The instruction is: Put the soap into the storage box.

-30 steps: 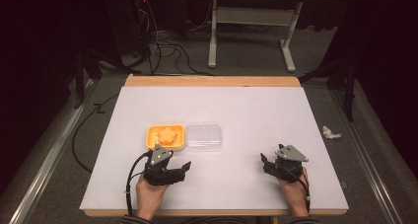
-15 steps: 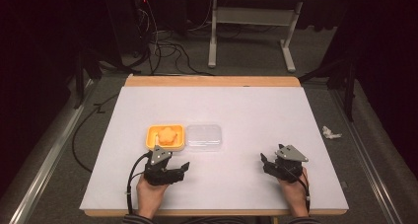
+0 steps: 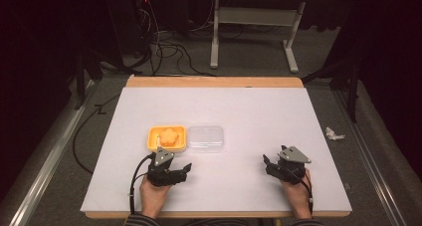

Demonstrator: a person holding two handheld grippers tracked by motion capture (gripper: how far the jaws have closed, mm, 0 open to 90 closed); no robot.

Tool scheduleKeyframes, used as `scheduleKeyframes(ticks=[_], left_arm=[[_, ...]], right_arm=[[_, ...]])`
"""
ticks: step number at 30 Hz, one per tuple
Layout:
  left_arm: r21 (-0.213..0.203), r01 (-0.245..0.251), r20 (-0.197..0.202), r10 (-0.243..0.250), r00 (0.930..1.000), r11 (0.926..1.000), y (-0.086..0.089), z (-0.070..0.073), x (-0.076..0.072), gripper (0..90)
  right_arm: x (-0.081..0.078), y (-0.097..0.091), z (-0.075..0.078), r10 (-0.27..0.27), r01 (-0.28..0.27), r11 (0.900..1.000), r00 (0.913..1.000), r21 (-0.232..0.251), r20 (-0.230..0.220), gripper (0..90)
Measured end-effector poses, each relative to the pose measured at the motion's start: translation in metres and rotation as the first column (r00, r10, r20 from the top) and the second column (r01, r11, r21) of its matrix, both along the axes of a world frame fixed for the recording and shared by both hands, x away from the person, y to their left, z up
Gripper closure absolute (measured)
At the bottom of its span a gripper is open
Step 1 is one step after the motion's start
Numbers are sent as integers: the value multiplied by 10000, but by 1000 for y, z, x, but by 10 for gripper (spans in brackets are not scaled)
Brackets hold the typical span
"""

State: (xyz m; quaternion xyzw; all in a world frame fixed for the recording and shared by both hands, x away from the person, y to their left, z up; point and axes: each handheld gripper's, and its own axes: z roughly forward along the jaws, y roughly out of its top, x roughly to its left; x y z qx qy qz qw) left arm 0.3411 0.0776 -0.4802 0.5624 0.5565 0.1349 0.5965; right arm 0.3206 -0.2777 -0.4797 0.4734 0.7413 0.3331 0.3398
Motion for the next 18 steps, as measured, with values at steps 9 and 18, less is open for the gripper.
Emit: scheduleKeyframes(ticks=[9, 18], left_arm=[[-34, -198, 39, 198, 9998, 9998, -1, -6, 4, 253], [17, -278, 26, 278, 9996, 9996, -2, -9, 5, 253]], right_arm=[[0, 0, 0, -6, 6, 10000, 10000, -7, -5, 266], [0, 0, 0, -18, 18, 10000, 10000, -4, -34, 266]])
